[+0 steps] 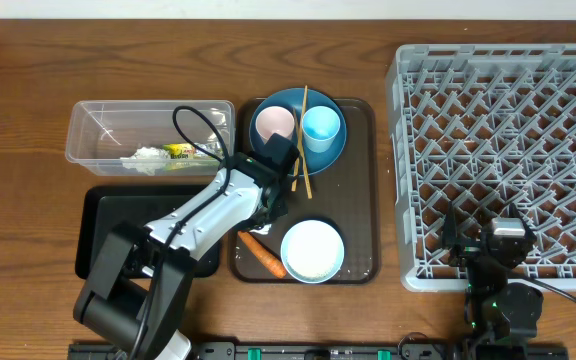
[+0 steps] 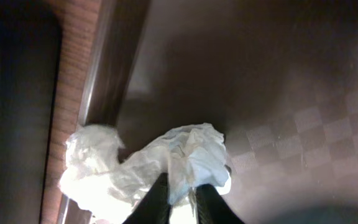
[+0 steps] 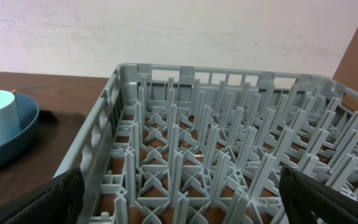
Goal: Sort waste into correct bins and load items into the dishwasher rack
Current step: 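Reach the left gripper back to the remaining tissue and grasp it, then drop the second tissue into the clear bin with the left gripper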
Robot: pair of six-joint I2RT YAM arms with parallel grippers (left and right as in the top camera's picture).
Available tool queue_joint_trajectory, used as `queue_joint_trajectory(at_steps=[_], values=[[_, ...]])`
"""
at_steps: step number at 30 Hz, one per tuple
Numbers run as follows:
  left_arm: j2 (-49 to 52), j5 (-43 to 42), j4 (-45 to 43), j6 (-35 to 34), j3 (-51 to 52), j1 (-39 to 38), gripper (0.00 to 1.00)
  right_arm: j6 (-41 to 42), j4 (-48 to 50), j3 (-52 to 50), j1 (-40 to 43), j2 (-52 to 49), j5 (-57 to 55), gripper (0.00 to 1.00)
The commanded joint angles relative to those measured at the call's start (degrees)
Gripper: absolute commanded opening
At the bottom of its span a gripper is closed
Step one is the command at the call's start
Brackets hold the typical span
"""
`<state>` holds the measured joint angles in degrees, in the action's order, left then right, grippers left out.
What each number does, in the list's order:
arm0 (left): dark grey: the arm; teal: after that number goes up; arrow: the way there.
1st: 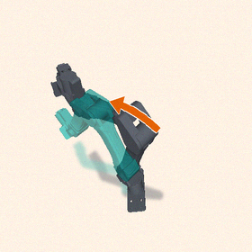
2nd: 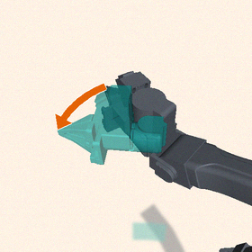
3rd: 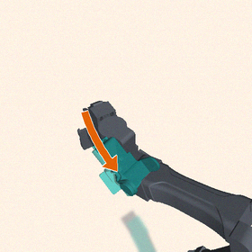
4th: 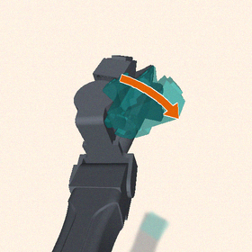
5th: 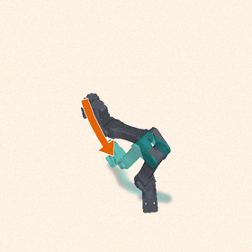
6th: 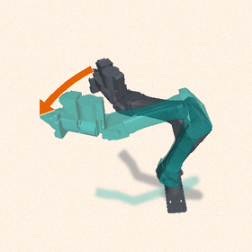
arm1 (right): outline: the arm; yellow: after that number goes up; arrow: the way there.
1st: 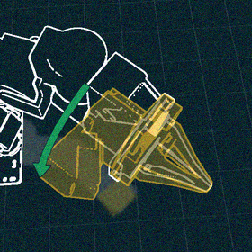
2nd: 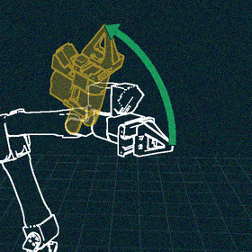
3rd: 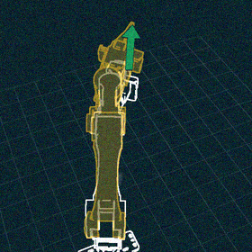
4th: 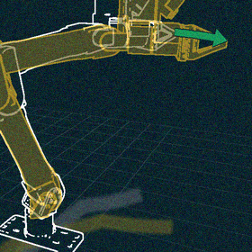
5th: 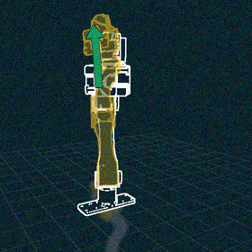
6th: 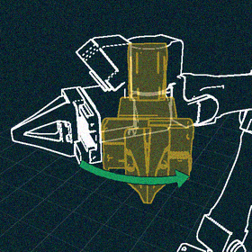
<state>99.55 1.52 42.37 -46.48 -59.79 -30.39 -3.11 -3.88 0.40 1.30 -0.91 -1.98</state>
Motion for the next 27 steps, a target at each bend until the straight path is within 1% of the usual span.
queue_joint_trajectory(at_steps=[1,4,9,13,17,21,24,27], values=[[-0.07,0.39,0.63,1.07,-0.76,0.09,0.11,0.92,-0.2,-0.09,0.13,0.02,-0.39,0.99],[-1.53,-0.07,2.95,3.34,-3.06,0.09,0.06,0.92,-0.22,-0.09,0.13,0.02,-0.39,0.99],[-7.17,-0.42,4.48,7.06,-6.14,0.11,0.06,0.92,-0.2,-0.09,0.13,0.02,-0.39,0.99],[-13.4,-0.37,4.46,8.13,-6.56,0.79,0.06,0.92,-0.2,-0.09,0.13,0.02,-0.39,0.99],[-20.41,0.22,3.08,8.13,-6.56,4.44,0.06,0.92,-0.2,-0.09,0.13,0.02,-0.39,0.99],[-25.07,7.8,0.28,8.13,-6.56,9.81,0.06,0.92,-0.2,-0.09,0.13,0.02,-0.39,0.99],[-25.73,10.97,-2.84,8.13,-6.56,13.92,0.06,0.92,-0.2,-0.09,0.13,0.02,-0.39,0.99],[-24.65,11.19,-5.46,8.11,-6.45,17.35,0.06,0.92,-0.22,-0.09,0.13,0.02,-0.39,0.99]])
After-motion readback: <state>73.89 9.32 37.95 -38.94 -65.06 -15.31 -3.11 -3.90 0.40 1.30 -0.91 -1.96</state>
